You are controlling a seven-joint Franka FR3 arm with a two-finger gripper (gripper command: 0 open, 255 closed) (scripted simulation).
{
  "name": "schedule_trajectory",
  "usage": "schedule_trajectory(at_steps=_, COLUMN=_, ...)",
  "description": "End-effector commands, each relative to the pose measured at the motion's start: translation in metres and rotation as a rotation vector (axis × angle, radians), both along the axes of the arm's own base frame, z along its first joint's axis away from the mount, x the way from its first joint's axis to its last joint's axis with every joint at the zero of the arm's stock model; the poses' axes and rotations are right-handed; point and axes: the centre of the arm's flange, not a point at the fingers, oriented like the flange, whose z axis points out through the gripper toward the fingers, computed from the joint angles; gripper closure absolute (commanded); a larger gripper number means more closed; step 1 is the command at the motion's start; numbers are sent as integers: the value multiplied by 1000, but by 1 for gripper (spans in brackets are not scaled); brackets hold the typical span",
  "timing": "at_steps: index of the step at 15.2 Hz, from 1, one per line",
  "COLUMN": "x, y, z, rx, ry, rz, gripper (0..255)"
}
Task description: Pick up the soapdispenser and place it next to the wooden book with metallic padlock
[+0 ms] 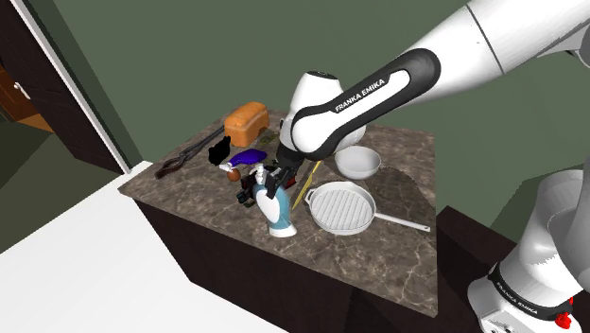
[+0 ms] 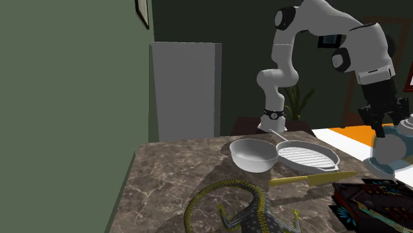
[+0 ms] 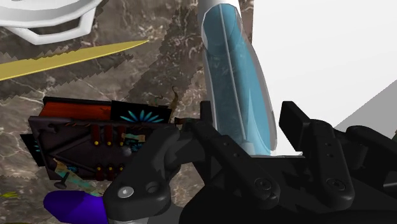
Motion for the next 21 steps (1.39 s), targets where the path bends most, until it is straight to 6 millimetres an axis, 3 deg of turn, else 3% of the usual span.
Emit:
schedule_trajectory(at_steps=1, x=0, y=0, z=-1, rx=0, ry=1, rz=0, gripper=255)
schedule_trajectory(at_steps=4, x=0, y=0, z=-1, rx=0, ry=1, rz=0, gripper=255)
schedule_trajectory(at_steps=5, x=0, y=0, z=-1, rx=0, ry=1, rz=0, gripper=0)
schedule_trajectory(at_steps=10, x=0, y=0, z=-1, rx=0, ry=1, rz=0, gripper=0)
schedule_trajectory(at_steps=14, x=-10, y=-16, z=45, rx=0, ry=1, rz=0, gripper=0)
schedule_trajectory(at_steps=21, x=-10, y=-16, z=45, rx=0, ry=1, rz=0, gripper=0)
